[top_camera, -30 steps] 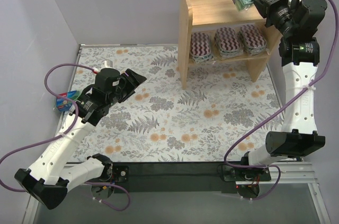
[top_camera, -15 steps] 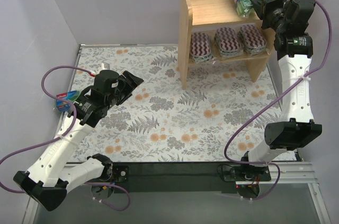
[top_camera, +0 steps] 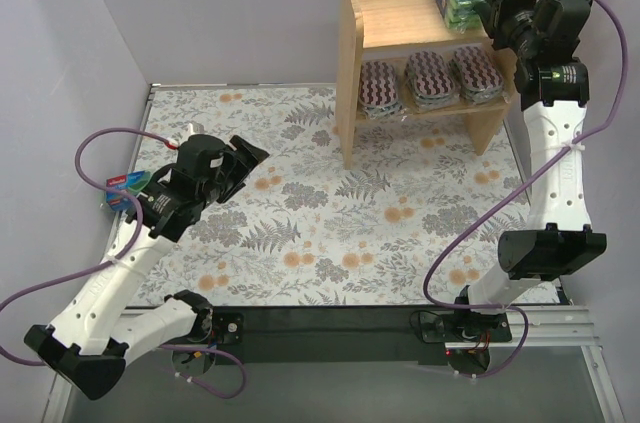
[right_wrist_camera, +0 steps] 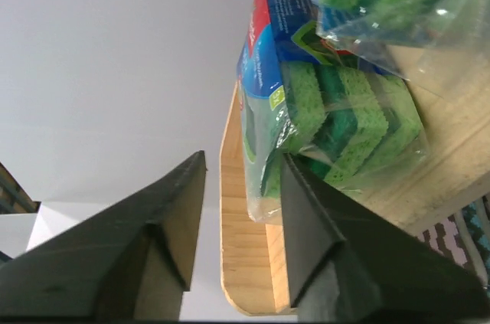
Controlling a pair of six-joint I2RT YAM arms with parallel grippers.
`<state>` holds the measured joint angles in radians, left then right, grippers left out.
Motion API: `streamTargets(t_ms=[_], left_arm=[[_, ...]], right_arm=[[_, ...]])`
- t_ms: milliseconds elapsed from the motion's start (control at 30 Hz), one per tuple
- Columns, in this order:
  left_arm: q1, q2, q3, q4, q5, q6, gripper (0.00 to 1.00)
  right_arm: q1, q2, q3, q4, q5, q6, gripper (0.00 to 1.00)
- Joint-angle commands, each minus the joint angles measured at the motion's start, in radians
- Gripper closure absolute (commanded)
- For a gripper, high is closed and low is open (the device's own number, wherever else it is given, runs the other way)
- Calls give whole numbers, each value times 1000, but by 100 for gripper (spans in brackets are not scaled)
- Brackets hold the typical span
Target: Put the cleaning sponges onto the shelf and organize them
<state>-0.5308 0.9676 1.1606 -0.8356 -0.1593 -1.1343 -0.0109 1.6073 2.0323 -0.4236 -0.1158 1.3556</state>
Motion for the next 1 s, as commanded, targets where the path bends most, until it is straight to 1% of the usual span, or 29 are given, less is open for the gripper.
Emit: streamTargets(t_ms=[0,33,67,133,167,233,300,333,400,433,467,500,533,567,600,633,667,700,733,767,833,867,967], left_arm=[[6,11,39,-57,-45,-8,6],[6,17,43,-63,-57,-8,4],[8,17,50,-66,-66,-8,2],[8,22,73,-75,-88,-8,2],[9,25,80,-77,-112,-1,2],[18,36,114,-80,-131,11,2],[37,72,140,-80,-138,48,2],[48,92,152,-86,-138,59,2],[84,152,182,-86,-100,97,2],[142,169,186,-83,-79,105,2],[179,184,185,-76,-50,116,2],[265,209,180,-63,2,139,2],[311,221,174,-39,33,148,2],[363,236,171,-33,59,157,2],[459,270,165,-27,104,163,2],[507,290,163,-30,118,169,2],[529,310,163,-36,121,163,2],[584,328,183,-57,97,150,2],[595,362,192,-91,25,137,2],[609,365,192,-97,0,92,2],[678,361,150,-88,-12,41,2],[699,370,139,-92,-22,-8,2],[775,390,91,-97,-5,-62,2]], right_arm=[[2,8,77,31,7,-9,61],[2,2,78,35,1,-16,53],[2,-4,77,45,-4,-32,50],[2,-23,77,74,-30,-45,46],[2,-30,77,80,-44,-56,41],[2,-62,74,91,-88,-72,37],[0,-92,37,100,-131,-94,36],[0,-131,20,105,-169,-107,33],[0,-171,-9,108,-221,-157,30],[0,-216,-47,105,-273,-176,26],[0,-239,-69,105,-301,-193,23],[0,-279,-95,106,-371,-228,22],[0,-294,-130,99,-405,-252,19],[2,-311,-144,53,-436,-281,17],[2,-326,-161,37,-470,-315,16],[2,-361,-200,28,-546,-378,14],[2,-380,-211,-47,-571,-424,13],[2,-417,-221,-85,-588,-467,13],[2,-440,-239,-121,-622,-543,12],[2,-464,-292,-148,-636,-567,11],[3,-533,-360,-202,-697,-607,7],[3,-556,-438,-213,-720,-633,7],[9,-629,-515,-300,-763,-703,4]])
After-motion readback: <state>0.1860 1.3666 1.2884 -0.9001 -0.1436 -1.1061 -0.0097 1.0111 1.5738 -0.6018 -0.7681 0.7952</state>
